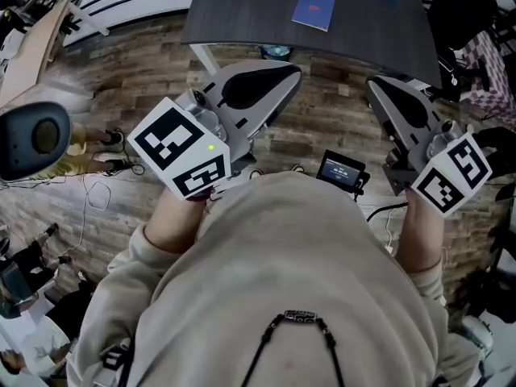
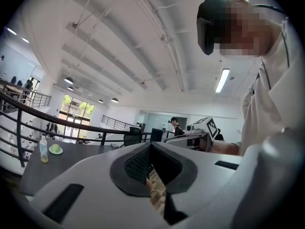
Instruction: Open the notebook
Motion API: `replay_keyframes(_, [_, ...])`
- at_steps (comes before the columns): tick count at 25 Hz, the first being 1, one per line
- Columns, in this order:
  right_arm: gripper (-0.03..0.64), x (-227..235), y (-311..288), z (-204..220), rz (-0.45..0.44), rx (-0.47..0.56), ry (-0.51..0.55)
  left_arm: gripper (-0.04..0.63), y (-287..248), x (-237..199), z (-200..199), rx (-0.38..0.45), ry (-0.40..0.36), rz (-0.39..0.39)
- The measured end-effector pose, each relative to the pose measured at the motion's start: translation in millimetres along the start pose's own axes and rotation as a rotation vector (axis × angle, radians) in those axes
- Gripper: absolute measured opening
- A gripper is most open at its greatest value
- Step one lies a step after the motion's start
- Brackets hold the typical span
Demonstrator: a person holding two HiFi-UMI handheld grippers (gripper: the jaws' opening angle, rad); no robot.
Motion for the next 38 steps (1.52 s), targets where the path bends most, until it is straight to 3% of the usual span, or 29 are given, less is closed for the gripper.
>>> replay_keyframes(12, [0.015,33,-23,-6,0.010,-0.020,-0.095,0.002,-22,-22,10,-0.070,0.059,0.016])
replay_keyframes(18, [0.015,54,-15,-2,0.029,0.018,-0.135,0.002,-40,-16,14,-0.102,0.049,0.025])
replay_keyframes(22, [0.015,69,-4,9,0.052,0.022,-0.086,0.002,-55,-6,20,-0.125,0.029,0.032])
replay_keyframes(34, [0.015,79,7,8,0.019,0.109,-0.148,0.001,-70,-4,15,-0.156,0.003,0.074])
replay_keyframes(38, [0.015,75,7,9,0.004,0.094,-0.173,0.002,-79,-6,12,-0.148,0.002,0.107])
Point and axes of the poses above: the fingertips, and each gripper's own axes: y backward along the fingers, x to its right, z out of its underside, the point moved 5 cm from there along y, backward along the fingers, and after that the axes turned 13 degrees about -y, right-handed, at the moved point
